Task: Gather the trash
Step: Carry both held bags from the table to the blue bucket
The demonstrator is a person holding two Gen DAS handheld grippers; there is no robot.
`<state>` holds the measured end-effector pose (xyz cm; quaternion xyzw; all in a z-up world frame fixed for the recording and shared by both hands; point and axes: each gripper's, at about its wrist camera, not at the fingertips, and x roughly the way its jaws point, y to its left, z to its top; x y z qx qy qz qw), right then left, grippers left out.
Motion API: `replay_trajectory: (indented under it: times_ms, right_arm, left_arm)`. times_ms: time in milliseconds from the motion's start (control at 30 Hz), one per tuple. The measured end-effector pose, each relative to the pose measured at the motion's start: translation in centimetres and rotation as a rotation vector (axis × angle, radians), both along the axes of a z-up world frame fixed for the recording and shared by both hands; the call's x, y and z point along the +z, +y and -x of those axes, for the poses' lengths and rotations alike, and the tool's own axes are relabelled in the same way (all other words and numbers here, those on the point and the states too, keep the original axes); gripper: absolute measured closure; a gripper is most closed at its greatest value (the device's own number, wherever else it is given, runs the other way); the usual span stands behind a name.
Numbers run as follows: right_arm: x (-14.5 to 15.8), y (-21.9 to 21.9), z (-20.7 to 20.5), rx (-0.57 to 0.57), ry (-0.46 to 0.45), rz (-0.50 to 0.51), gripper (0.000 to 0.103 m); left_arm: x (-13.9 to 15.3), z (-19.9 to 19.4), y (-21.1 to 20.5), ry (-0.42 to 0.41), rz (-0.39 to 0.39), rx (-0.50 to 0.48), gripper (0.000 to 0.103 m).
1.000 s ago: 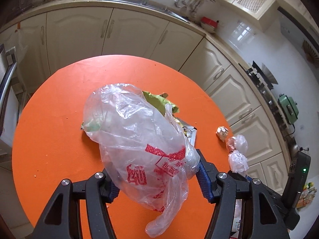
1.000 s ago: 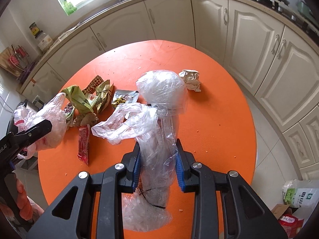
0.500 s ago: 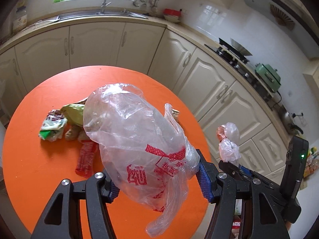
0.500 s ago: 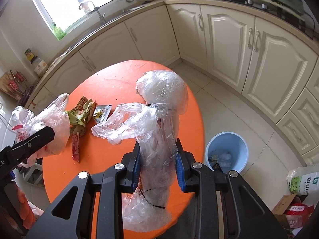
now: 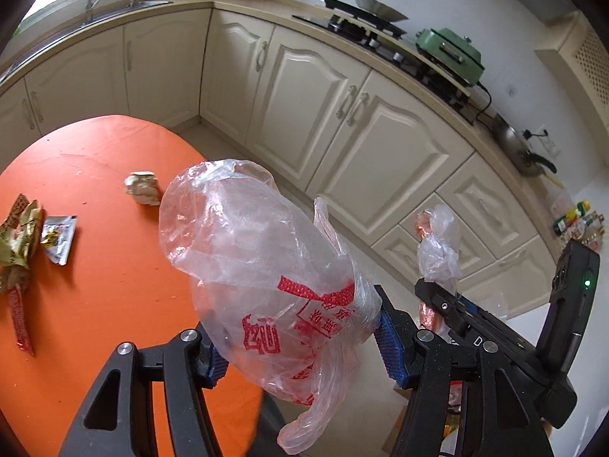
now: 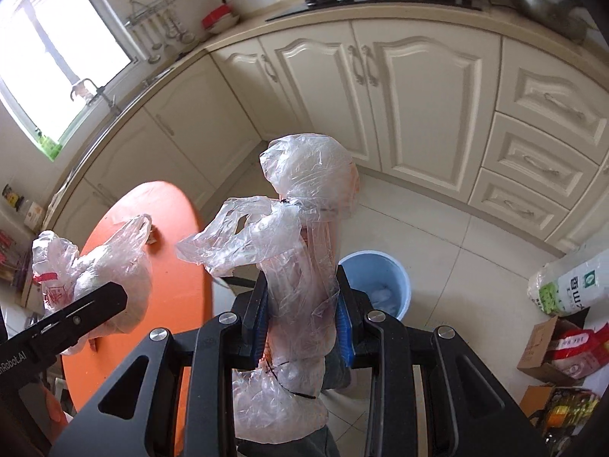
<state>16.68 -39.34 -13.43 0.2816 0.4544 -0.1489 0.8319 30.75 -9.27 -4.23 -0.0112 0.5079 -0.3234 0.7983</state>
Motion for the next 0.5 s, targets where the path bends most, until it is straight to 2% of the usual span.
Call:
replay_trajectory:
  times_ms: [167,300,500]
  right_arm:
    - [-1.3,-4.4,1.3,-0.081,0.022,0.001,0.073]
    - [-2.4,-7.4,1.7,-0.121,0.034,0.0,0.073]
    - [-4.5,-10.0,1.7,-0.151,0.055,-0.023,0.073]
  left_arm:
    - [-2.0,-1.6,-6.4,-0.024,-0.074,-0.045,0.043]
    - [-4.3,-2.5,-11.0,0.012,-0.104,-0.086,0.043]
    - [-7.1,-4.8,-16.3,0.019,-0.164,-0.093,0.041]
